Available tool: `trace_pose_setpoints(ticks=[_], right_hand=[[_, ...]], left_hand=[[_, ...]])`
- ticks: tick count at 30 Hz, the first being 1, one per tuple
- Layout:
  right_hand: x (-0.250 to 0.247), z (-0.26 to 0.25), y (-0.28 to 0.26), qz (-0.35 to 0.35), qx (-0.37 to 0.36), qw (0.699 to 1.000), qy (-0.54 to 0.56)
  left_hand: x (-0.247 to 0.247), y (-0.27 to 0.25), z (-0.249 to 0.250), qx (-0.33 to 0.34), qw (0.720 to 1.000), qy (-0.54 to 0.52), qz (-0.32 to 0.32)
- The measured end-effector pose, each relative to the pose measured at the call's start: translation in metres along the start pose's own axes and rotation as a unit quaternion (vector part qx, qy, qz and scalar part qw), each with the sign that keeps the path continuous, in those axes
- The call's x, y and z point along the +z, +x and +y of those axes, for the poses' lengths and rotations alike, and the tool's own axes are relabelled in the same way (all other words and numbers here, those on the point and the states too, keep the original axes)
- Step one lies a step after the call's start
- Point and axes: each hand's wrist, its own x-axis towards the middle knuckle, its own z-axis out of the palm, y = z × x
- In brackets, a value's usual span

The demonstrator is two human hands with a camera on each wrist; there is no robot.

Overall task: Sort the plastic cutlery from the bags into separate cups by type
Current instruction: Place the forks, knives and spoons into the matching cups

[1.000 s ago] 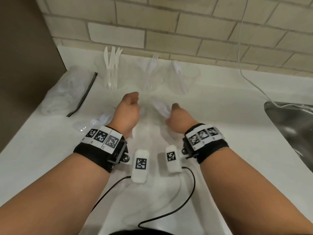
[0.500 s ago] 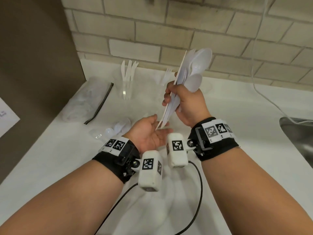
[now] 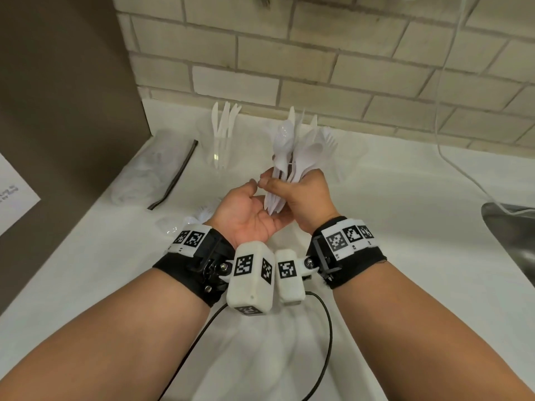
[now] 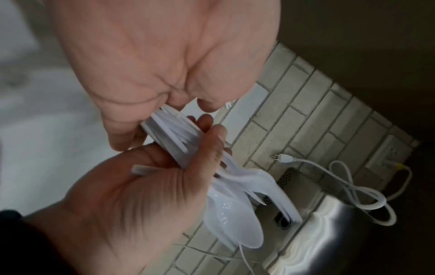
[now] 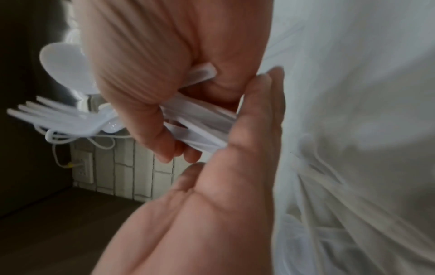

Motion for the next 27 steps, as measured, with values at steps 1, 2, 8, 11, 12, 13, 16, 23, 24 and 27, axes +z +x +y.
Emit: trace_pose_setpoints(ticks=[1,2,8,11,12,13,16,23,24,27], right_hand=[[0.000,0.001,0.000,0.001,0.001,1.000,0.002],[0.001,0.001,0.000,-0.001,-0.001,1.000,0.005],[0.003,-0.004,0.000,-0.022,0.017,0.997,0.065],[0.000,-0.006,0.001,-0.012,0.005,0.999,0.043],[-0.001,-0.003,0.001,-0.017,-0.001,1.000,0.011],[-0.002,0.000,-0.001,-0.027,-0.009,0.999,-0.032],[0.000,0.010,-0.008,-0.073,-0.004,0.984,-0.160],[0.014,0.019,-0.012,-0.119,-0.021,0.948,-0.294],[0.015,0.019,-0.013,-0.118,-0.021,0.947,-0.296],[0.015,0.018,-0.014,-0.117,-0.013,0.954,-0.277]], left_hand=[[0.000,0.000,0.000,0.004,1.000,0.002,0.003],[0.000,0.000,0.000,0.005,1.000,0.005,0.004],[-0.006,0.004,0.003,0.005,1.000,0.026,0.016],[-0.005,0.000,0.008,0.099,0.990,0.098,0.037],[-0.004,-0.003,0.011,0.168,0.977,0.129,0.032],[-0.001,-0.005,0.016,0.239,0.953,0.186,0.024],[0.010,-0.011,0.026,0.375,0.846,0.378,-0.029],[0.015,-0.008,0.019,0.467,0.736,0.484,0.083],[0.015,-0.009,0.019,0.482,0.721,0.486,0.107],[0.015,-0.010,0.019,0.522,0.699,0.471,0.130]])
